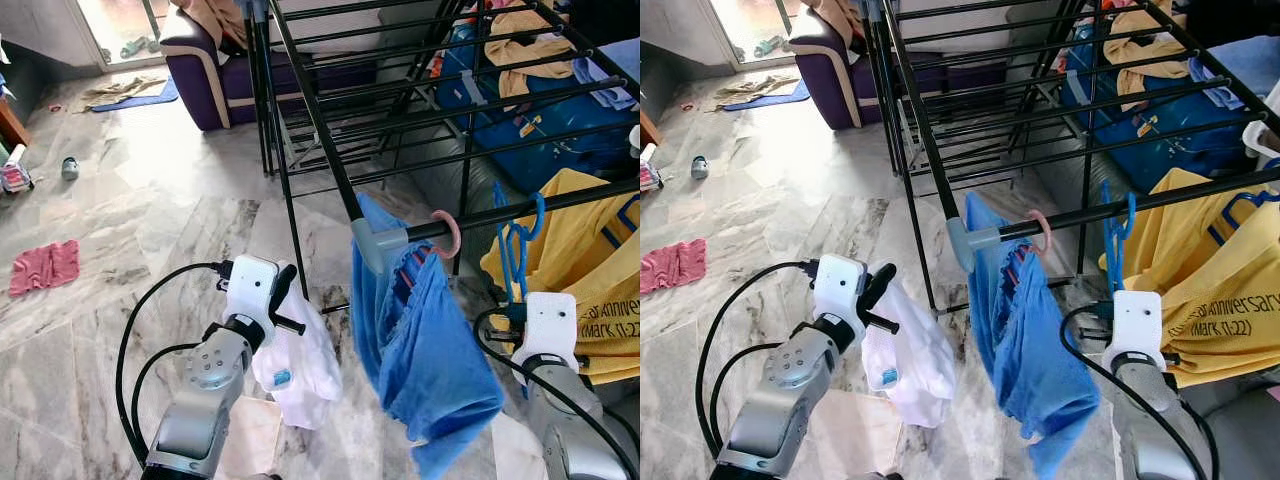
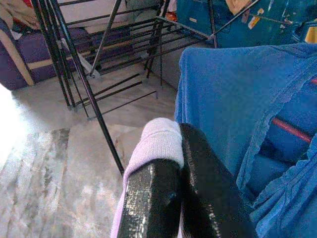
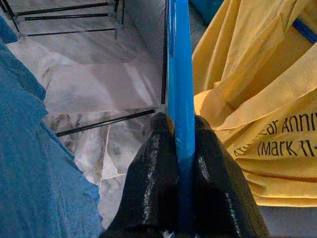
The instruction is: Hang hanger
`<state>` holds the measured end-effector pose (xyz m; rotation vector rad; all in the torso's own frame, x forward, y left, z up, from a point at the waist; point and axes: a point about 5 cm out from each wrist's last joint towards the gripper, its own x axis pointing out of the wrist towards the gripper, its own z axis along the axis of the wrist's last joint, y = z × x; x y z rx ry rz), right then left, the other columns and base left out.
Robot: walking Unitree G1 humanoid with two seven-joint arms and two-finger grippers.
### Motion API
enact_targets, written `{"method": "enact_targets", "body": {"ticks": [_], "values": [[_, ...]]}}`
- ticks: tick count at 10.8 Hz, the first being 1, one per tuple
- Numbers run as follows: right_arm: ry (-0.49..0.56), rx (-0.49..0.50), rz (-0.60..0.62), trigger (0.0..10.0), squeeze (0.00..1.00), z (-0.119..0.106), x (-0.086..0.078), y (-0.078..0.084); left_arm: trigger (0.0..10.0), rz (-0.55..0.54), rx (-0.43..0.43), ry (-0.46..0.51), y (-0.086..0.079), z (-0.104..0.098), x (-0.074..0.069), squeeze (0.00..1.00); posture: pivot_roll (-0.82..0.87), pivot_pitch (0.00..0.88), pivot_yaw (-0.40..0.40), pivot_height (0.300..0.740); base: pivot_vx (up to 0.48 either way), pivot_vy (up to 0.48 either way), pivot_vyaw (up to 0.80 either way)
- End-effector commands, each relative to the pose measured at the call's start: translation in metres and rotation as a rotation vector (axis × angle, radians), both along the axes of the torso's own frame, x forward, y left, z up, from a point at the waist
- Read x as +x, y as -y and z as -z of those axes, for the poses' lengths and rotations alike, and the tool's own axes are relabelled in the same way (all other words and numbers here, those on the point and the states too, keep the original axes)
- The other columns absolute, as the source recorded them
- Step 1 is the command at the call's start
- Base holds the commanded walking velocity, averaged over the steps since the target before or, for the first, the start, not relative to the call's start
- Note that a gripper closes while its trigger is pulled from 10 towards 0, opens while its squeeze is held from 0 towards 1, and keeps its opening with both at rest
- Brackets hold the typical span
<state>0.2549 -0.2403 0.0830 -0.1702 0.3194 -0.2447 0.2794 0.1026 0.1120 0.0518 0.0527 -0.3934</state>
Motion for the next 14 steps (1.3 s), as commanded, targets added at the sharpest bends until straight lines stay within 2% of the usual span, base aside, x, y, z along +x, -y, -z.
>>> {"method": "enact_targets", "body": {"ticks": [1, 4, 7, 8, 9, 10, 12, 13, 14], "values": [[0.017, -0.018, 0.037, 10.0, 1.0, -0.004, -0.003, 0.007, 10.0, 0.014, 0.003, 0.022, 0.001, -0.005, 0.001, 0.0, -0.04, 0.101, 0.035, 0.74, 0.0, 0.0, 0.0], [0.054, -0.068, 0.078, 10.0, 1.0, -0.012, 0.002, 0.011, 10.0, 0.013, 0.005, 0.011, 0.001, -0.002, -0.002, 0.0, -0.04, 0.104, 0.029, 0.74, 0.0, 0.0, 0.0], [0.046, -0.072, 0.065, 10.0, 1.0, -0.014, 0.009, 0.013, 10.0, 0.012, 0.005, 0.004, 0.001, 0.0, -0.003, 0.0, -0.04, 0.107, 0.025, 0.74, 0.0, 0.0, 0.0], [0.039, -0.078, 0.053, 10.0, 0.91, -0.014, 0.011, 0.014, 10.0, 0.01, 0.005, 0.002, 0.001, 0.0, -0.003, 0.0, -0.04, 0.107, 0.026, 0.74, 0.0, 0.0, 0.0], [0.027, -0.078, 0.048, 10.0, 0.3, -0.013, 0.012, 0.017, 10.0, 0.01, 0.009, -0.001, 0.001, 0.001, -0.003, 0.0, -0.04, 0.108, 0.025, 0.74, 0.0, 0.0, 0.0], [0.012, -0.075, 0.036, 10.0, 0.0, -0.012, 0.013, 0.018, 10.0, 0.01, 0.01, -0.002, 0.001, 0.001, -0.003, 0.0, -0.05, 0.108, 0.025, 0.74, 0.0, 0.0, 0.0], [0.011, -0.059, 0.016, 10.0, 0.0, -0.011, 0.015, 0.019, 10.0, 0.011, 0.014, -0.008, 0.002, 0.002, -0.003, 0.0, -0.05, 0.109, 0.027, 0.74, 0.0, 0.0, 0.0], [0.011, -0.053, 0.008, 9.5, 0.0, -0.011, 0.016, 0.018, 10.0, 0.012, 0.016, -0.011, 0.002, 0.002, -0.003, 0.0, -0.05, 0.108, 0.026, 0.74, 0.0, 0.0, 0.0], [0.012, -0.046, -0.002, 3.2, 0.0, -0.011, 0.017, 0.017, 10.0, 0.013, 0.016, -0.012, 0.002, 0.002, -0.003, 0.0, -0.05, 0.108, 0.026, 0.74, 0.0, 0.0, 0.0]]}}
